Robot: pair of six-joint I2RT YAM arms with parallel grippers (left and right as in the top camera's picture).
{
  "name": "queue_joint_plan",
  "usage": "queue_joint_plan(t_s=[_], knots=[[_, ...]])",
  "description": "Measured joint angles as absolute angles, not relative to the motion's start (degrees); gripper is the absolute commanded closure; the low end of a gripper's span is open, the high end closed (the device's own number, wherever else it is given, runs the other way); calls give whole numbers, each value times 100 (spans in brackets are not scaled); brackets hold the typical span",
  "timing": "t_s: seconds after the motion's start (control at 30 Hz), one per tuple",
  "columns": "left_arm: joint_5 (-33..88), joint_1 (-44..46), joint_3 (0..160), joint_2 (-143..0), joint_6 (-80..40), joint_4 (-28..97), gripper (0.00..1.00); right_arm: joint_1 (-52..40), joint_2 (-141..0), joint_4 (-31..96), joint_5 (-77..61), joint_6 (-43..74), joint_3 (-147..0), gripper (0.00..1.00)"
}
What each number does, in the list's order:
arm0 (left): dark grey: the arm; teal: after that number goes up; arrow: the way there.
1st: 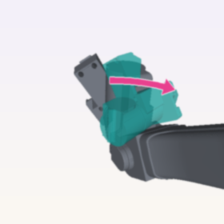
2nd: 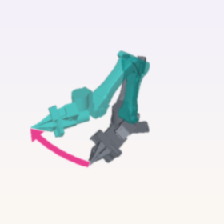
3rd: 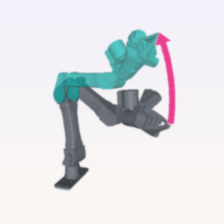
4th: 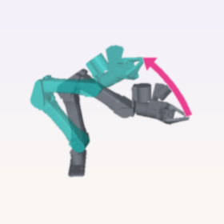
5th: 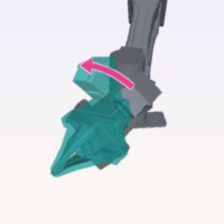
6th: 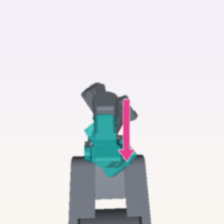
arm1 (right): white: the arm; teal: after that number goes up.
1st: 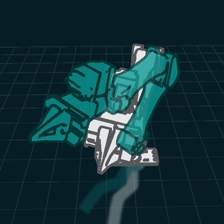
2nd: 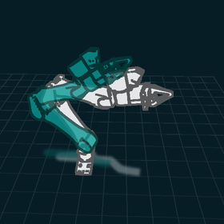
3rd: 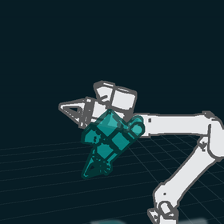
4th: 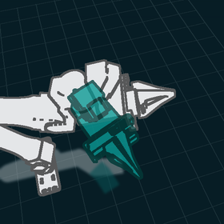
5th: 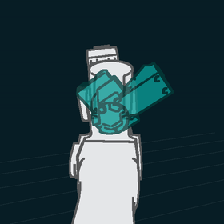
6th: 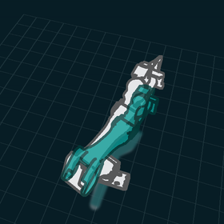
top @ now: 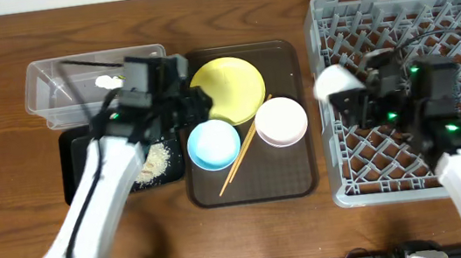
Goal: Sort waste into correct bins and load items into the dishwasher rack
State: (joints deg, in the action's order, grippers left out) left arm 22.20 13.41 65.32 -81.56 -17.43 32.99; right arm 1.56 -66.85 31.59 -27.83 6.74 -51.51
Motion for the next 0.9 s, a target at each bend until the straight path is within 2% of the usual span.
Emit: queue_joint_plan(t_s=[0.17,0.37,0.9], knots=[[1531,1306,6534,-7673,-1636,3415,47,390,-6613,4943,-1697,611,-6152,99],[1258,1306,6534,-7640,-1619,3483,47,755,-7109,6667,-582,644,-7201,99],[1162,1306,6532,-7640,-1603,3614,47,1007,-8949,7008,75,652,-7590,99]])
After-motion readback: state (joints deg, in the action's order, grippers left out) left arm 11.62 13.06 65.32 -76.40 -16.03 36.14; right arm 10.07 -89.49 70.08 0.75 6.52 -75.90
